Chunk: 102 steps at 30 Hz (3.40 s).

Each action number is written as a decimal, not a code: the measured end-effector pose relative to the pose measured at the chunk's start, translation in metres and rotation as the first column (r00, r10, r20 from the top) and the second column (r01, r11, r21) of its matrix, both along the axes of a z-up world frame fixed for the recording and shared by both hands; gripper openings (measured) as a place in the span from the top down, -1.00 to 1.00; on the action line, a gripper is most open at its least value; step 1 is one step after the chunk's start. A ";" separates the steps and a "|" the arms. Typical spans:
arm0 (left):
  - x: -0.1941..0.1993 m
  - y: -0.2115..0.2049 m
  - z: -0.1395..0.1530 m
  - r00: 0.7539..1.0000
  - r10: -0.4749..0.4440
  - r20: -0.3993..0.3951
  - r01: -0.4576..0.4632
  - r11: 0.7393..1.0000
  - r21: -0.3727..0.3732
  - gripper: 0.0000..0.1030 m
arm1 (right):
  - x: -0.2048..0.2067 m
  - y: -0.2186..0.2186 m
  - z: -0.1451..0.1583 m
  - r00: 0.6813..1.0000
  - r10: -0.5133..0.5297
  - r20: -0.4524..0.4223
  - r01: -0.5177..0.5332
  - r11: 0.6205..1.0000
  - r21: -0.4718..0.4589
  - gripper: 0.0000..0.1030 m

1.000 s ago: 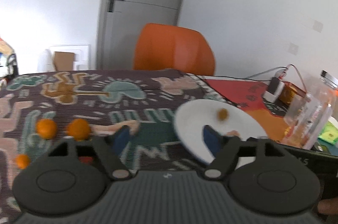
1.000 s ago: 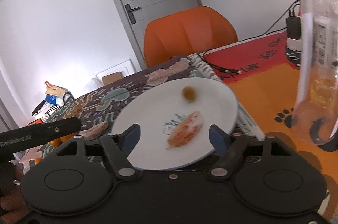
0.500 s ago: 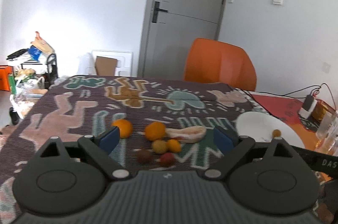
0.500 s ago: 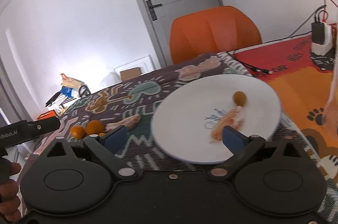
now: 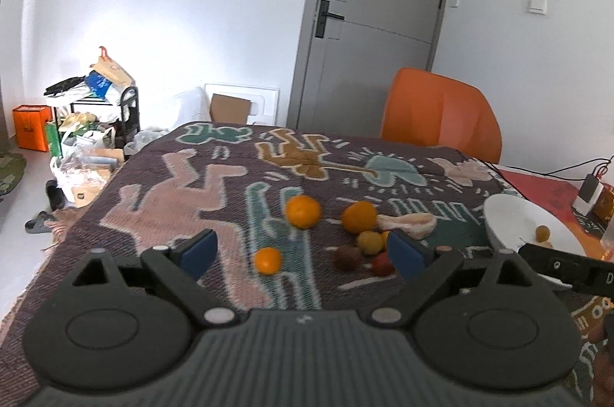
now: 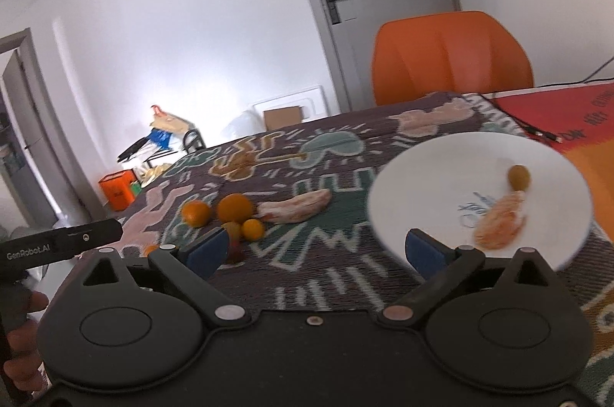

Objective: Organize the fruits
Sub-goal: 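Move both grippers back toward the remaining fruit, then grasp a small orange with the left gripper while the right grasps a red fruit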

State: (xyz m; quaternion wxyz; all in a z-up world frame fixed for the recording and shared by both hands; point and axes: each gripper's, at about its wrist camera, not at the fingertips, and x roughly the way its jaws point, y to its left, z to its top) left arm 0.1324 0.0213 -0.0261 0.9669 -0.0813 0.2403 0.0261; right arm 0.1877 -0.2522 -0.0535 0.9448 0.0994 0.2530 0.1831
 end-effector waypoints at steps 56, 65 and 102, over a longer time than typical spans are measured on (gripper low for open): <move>0.045 0.036 -0.047 0.997 0.016 -0.076 -0.025 0.992 -0.122 0.58 | 0.073 0.096 -0.035 0.960 0.240 -0.148 -0.250 0.967 -0.054 0.30; 0.036 0.027 -0.034 0.999 0.005 -0.044 -0.010 0.993 -0.113 0.58 | 0.065 0.079 -0.024 0.967 0.229 -0.116 -0.232 0.973 -0.015 0.60; 0.038 -0.088 -0.006 0.979 -0.201 0.014 0.202 0.977 -0.063 0.58 | 0.027 -0.052 -0.010 0.999 -0.004 -0.034 0.006 0.998 0.058 0.60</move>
